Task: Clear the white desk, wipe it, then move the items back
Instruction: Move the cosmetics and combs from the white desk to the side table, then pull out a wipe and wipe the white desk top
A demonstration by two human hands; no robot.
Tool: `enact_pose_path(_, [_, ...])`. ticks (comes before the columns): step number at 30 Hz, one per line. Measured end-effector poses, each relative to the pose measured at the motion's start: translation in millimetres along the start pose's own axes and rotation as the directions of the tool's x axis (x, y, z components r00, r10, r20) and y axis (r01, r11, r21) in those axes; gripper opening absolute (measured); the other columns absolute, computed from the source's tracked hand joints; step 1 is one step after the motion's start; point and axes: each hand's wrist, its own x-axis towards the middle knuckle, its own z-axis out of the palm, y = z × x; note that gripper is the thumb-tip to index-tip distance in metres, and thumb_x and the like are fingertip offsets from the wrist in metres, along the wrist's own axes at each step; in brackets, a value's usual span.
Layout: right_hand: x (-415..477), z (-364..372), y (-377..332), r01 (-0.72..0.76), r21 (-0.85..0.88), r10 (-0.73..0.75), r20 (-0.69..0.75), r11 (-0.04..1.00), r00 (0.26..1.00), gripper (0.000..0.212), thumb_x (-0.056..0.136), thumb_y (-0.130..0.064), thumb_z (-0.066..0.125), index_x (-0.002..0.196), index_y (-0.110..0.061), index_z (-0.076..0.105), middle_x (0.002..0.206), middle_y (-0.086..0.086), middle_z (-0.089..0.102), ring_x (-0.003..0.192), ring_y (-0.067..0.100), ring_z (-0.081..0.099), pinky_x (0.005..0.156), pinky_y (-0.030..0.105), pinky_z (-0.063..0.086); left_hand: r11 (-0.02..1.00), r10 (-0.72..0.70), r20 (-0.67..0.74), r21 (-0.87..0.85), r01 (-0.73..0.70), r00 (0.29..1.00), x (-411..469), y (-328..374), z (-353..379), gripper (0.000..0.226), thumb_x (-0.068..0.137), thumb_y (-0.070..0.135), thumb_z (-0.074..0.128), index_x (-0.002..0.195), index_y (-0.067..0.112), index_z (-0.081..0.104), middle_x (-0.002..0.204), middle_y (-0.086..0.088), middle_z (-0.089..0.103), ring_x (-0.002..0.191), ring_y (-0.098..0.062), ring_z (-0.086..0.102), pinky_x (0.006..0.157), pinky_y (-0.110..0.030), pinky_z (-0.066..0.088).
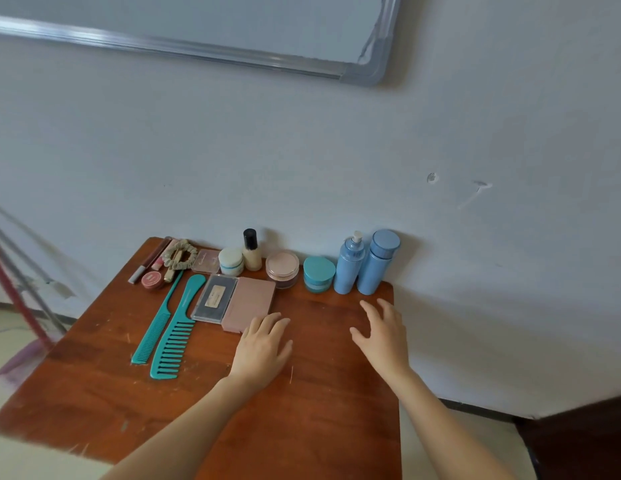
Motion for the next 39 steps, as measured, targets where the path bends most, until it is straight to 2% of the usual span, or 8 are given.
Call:
enact_pose_path(4, [-14.6, 8.7, -2.3, 0.043, -0.049, -0.039, 0.082, 0.998, 0.996, 0.050, 0.090, -0.039, 0.050, 0.136, -0.022, 0.040, 0.141, 0.005, 0.040, 0.135, 0.021, 0.027, 0.110, 0.034, 0.028, 1.000, -0.017, 0.050, -0.001, 0.018, 0.999, -12.9, -4.5, 2.1, 0.046, 0.094, 0.040, 0.041, 0.137, 0.026, 0.037, 0.147, 0.006, 0.033, 0.136, -0.014, 0.023, 0.111, -0.033, 0.026])
enact_pose_path(10, [-55.1, 15.2, -7.6, 0.000, -0.083, 0.009, 0.105, 0.997, 0.994, 0.040, 0.093, -0.039, 0.044, 0.130, -0.024, 0.048, 0.130, -0.002, 0.050, 0.130, 0.017, 0.034, 0.105, 0.034, 0.027, 0.993, 0.120, 0.112, -0.019, -0.118, 0.987, -21.4, -13.0, 8.6, 0.046, 0.094, 0.039, 0.041, 0.137, 0.024, 0.039, 0.146, 0.004, 0.034, 0.137, -0.015, 0.021, 0.111, -0.033, 0.024])
enact_pose_path(16, [-111.2, 13.4, -22.0, -0.298, -0.088, 0.301, 0.014, 0.950, 0.954, 0.042, 0.093, -0.040, 0.041, 0.132, -0.026, 0.044, 0.138, 0.000, 0.043, 0.133, 0.017, 0.029, 0.109, 0.036, 0.022, 0.917, 0.397, 0.178, -0.110, -0.382, 0.901, -9.2, -11.7, 8.5, 0.046, 0.094, 0.038, 0.041, 0.138, 0.024, 0.038, 0.147, 0.005, 0.034, 0.137, -0.014, 0.021, 0.111, -0.032, 0.023])
enact_pose_path(22, [-203.6, 26.5, -85.6, -0.583, -0.065, 0.579, -0.070, 0.810, 0.812, 0.042, 0.092, -0.040, 0.043, 0.132, -0.027, 0.045, 0.140, 0.001, 0.042, 0.133, 0.018, 0.029, 0.108, 0.036, 0.022, 0.725, 0.686, 0.277, -0.186, -0.663, 0.673, -23.9, -34.9, -14.3, 0.043, 0.095, 0.038, 0.039, 0.136, 0.025, 0.040, 0.145, 0.006, 0.036, 0.135, -0.016, 0.023, 0.110, -0.035, 0.026])
enact_pose_path(26, [-280.0, 30.0, -129.6, -0.720, -0.068, 0.708, -0.138, 0.691, 0.692, 0.043, 0.092, -0.040, 0.044, 0.133, -0.028, 0.044, 0.139, 0.000, 0.042, 0.133, 0.016, 0.028, 0.104, 0.033, 0.024, 0.608, 0.790, 0.281, -0.240, -0.757, 0.545, -42.7, -38.4, -33.2, 0.042, 0.094, 0.038, 0.041, 0.133, 0.023, 0.044, 0.142, 0.003, 0.041, 0.134, -0.017, 0.028, 0.108, -0.035, 0.028])
enact_pose_path(32, [-401.1, 35.0, -179.3, -0.873, 0.000, 0.854, -0.208, 0.488, 0.477, 0.045, 0.092, -0.041, 0.044, 0.134, -0.029, 0.042, 0.143, 0.000, 0.037, 0.136, 0.013, 0.022, 0.107, 0.032, 0.021, 0.381, 0.917, 0.269, -0.366, -0.849, 0.295, -127.8, -0.9, -43.2, 0.041, 0.095, 0.036, 0.041, 0.132, 0.021, 0.045, 0.141, 0.003, 0.041, 0.131, -0.017, 0.030, 0.107, -0.034, 0.027])
enact_pose_path(35, [-467.1, 41.6, -213.2, -0.915, 0.041, 0.888, -0.262, 0.400, 0.377, 0.044, 0.092, -0.041, 0.044, 0.134, -0.028, 0.042, 0.143, 0.000, 0.037, 0.136, 0.014, 0.023, 0.106, 0.031, 0.023, 0.235, 0.959, 0.246, -0.410, -0.881, 0.142, -192.2, 11.7, -45.8, 0.042, 0.093, 0.027, 0.047, 0.131, 0.009, 0.046, 0.136, -0.005, 0.047, 0.127, -0.023, 0.036, 0.104, -0.032, 0.030])
enact_pose_path(39, [-575.4, 50.7, -269.0, -0.963, 0.099, 0.918, -0.342, 0.249, 0.202, 0.043, 0.091, -0.041, 0.046, 0.132, -0.027, 0.045, 0.139, 0.001, 0.041, 0.133, 0.015, 0.027, 0.104, 0.030, 0.026, 0.099, 0.964, 0.264, -0.477, -0.873, -0.035, -298.8, 23.3, -53.5, 0.045, 0.094, 0.029, 0.045, 0.135, 0.010, 0.041, 0.142, -0.004, 0.042, 0.132, -0.019, 0.033, 0.108, -0.030, 0.023])
